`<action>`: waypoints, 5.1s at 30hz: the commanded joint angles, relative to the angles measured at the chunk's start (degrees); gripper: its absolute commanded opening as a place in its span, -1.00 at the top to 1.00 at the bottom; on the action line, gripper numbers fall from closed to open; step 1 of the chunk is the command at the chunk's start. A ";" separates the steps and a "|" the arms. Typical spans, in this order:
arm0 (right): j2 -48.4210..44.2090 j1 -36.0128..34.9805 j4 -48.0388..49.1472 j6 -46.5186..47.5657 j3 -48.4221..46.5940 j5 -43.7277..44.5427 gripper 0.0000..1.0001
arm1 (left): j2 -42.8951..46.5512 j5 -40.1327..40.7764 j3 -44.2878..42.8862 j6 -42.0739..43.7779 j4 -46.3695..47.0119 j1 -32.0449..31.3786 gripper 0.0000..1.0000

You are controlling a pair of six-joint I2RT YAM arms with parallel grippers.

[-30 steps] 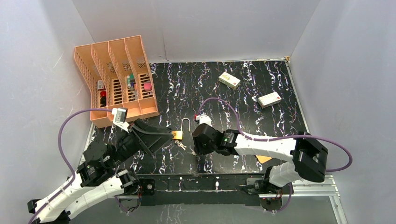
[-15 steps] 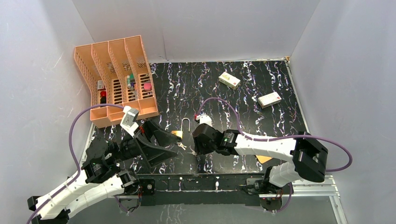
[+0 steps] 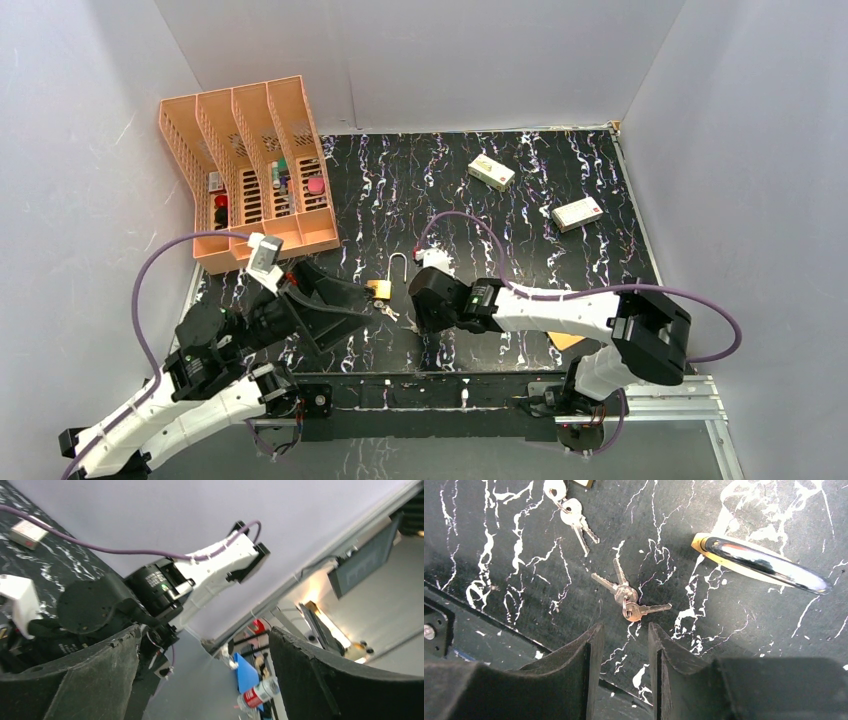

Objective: Unlock with the key

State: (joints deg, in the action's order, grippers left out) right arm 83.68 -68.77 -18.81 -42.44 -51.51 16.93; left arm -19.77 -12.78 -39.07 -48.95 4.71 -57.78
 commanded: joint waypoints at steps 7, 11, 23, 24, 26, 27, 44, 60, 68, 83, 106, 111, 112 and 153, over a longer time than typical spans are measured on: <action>3.32 -1.98 2.57 -3.23 -3.00 8.59 0.09 | 10.04 23.90 1.72 -5.27 -12.51 -0.14 -0.88; 4.47 -1.98 3.50 -3.39 -2.93 9.38 0.08 | 10.57 26.82 0.86 -6.42 -16.66 -0.15 -0.88; 8.68 -1.99 4.65 -2.40 -3.15 6.19 0.12 | 8.65 26.32 0.36 -5.95 -19.39 -0.15 -0.88; 8.69 -1.94 4.90 -2.39 -3.02 6.20 0.12 | 8.34 25.97 0.21 -5.67 -19.39 -0.14 -0.88; 8.97 -1.96 5.05 -2.28 -3.10 6.31 0.14 | 7.79 25.42 -0.07 -5.18 -19.42 -0.14 -0.88; 9.29 -1.97 4.95 -2.09 -3.32 6.47 0.16 | 7.59 25.29 -0.19 -5.08 -19.47 -0.14 -0.88; 9.75 -1.98 3.20 -0.81 -2.20 1.88 0.34 | 8.32 25.87 0.66 -5.08 -19.72 -0.15 -0.88; -8.76 -1.97 -4.92 9.26 -5.65 4.89 1.00 | 3.72 25.10 0.00 -0.58 -18.80 -0.21 -0.88; -22.04 -1.95 -18.92 25.10 -21.48 -2.54 1.00 | -4.51 18.59 -0.05 14.90 -3.28 -0.14 -0.86; -24.45 -1.98 -30.54 23.90 -43.89 -2.37 1.00 | -30.18 -4.76 -10.99 37.02 17.17 -0.15 -0.81; -25.25 -1.98 -29.44 21.00 -42.93 3.28 1.00 | -37.64 -14.95 -14.01 36.90 21.63 -0.15 0.59; -24.83 -1.97 -29.56 20.99 -43.06 3.42 1.00 | -37.71 -14.56 -14.18 37.89 21.45 -0.14 0.92; -24.82 -1.98 -29.53 20.91 -43.06 3.50 1.00 | -37.71 -14.44 -14.14 38.01 21.46 -0.15 0.97; -25.92 -1.98 -25.85 21.10 -42.00 -6.08 0.70 | -30.66 -3.82 -13.84 45.50 15.58 -0.21 1.00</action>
State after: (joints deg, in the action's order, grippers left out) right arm 59.37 -70.52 -49.45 -20.88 -92.97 14.44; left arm -52.36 -19.59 -51.48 -5.96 17.30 -57.89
